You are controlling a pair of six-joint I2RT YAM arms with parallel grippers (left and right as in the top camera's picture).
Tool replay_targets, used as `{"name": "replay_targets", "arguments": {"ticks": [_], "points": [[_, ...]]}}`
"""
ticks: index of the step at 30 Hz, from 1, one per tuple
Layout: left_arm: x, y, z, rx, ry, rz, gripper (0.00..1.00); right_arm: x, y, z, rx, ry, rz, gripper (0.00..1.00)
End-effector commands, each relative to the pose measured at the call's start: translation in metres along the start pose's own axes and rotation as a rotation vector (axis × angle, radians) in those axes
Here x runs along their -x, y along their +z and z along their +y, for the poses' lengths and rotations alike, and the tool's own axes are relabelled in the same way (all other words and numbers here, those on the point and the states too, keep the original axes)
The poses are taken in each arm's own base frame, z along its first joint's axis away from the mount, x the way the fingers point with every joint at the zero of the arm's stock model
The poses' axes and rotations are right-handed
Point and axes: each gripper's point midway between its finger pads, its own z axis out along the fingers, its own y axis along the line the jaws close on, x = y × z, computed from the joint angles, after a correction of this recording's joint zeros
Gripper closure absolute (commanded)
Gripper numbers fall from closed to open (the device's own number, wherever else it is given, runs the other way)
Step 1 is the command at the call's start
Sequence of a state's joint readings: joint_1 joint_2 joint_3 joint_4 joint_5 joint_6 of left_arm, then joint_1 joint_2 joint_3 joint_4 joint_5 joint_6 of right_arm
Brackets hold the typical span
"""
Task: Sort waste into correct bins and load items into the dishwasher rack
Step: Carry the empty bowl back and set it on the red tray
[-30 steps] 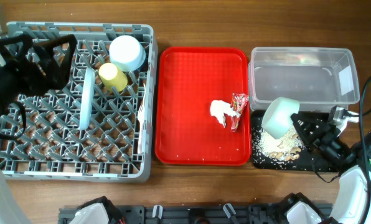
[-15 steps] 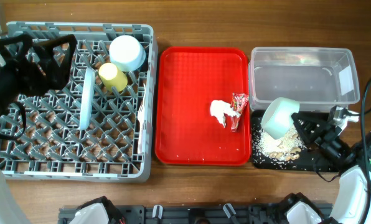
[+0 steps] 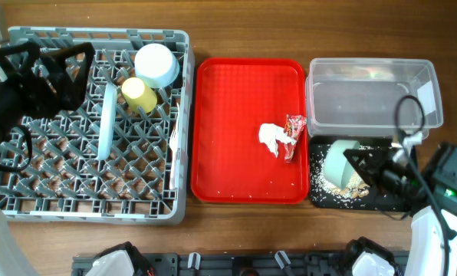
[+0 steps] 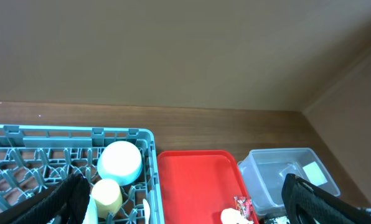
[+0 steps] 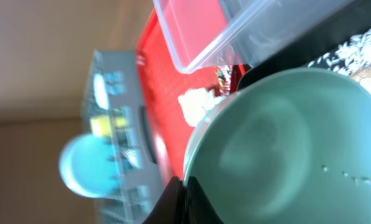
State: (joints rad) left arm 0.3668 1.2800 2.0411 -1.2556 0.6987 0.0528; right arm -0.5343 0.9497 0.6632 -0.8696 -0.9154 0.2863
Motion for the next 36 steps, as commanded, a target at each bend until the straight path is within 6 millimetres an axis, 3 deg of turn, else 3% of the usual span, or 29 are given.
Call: {"name": "replay_targets", "arguments": {"ticks": [1, 5, 8, 9, 13, 16, 19, 24, 25, 27, 30, 33, 36], "points": [[0.001, 0.0, -0.003, -0.013, -0.005, -0.003, 0.0, 0.012, -0.008, 0.03, -0.168, -0.177, -0.054, 0.96], [0.001, 0.0, -0.003, -0.013, -0.005, -0.003, 0.0, -0.017, 0.013, 0.064, -0.197, -0.342, 0.03, 0.96], [0.001, 0.0, -0.003, -0.013, -0.005, -0.003, 0.0, -0.051, 0.035, 0.071, -0.254, -0.429, 0.107, 0.96], [0.001, 0.0, -0.003, -0.013, -0.005, -0.003, 0.0, -0.074, 0.051, 0.077, -0.27, -0.49, 0.16, 0.96], [0.001, 0.0, -0.003, -0.013, -0.005, -0.003, 0.0, -0.137, 0.095, 0.098, -0.227, -0.682, 0.289, 0.96], [0.001, 0.0, -0.003, -0.013, -0.005, -0.003, 0.0, -0.18, 0.129, 0.099, -0.217, -0.808, 0.356, 0.96], [0.001, 0.0, -0.003, -0.013, -0.005, -0.003, 0.0, -0.205, 0.16, 0.087, -0.248, -0.878, 0.384, 0.96], [0.001, 0.0, -0.003, -0.013, -0.005, -0.003, 0.0, -0.22, 0.188, 0.066, -0.29, -0.898, 0.424, 0.96], [0.001, 0.0, -0.003, -0.013, -0.005, -0.003, 0.0, -0.22, 0.189, 0.065, -0.29, -0.898, 0.427, 0.92], [0.001, 0.0, -0.003, -0.013, -0.005, -0.003, 0.0, -0.22, 0.189, 0.07, -0.275, -0.912, 0.426, 0.59], [0.001, 0.0, -0.003, -0.013, -0.005, -0.003, 0.0, -0.223, 0.182, 0.094, -0.206, -0.982, 0.447, 0.34], [0.001, 0.0, -0.003, -0.013, -0.005, -0.003, 0.0, -0.206, 0.167, 0.123, -0.195, -1.045, 0.406, 0.28], [0.001, 0.0, -0.003, -0.013, -0.005, -0.003, 0.0, -0.168, 0.153, 0.141, -0.266, -1.074, 0.287, 0.23]]}}
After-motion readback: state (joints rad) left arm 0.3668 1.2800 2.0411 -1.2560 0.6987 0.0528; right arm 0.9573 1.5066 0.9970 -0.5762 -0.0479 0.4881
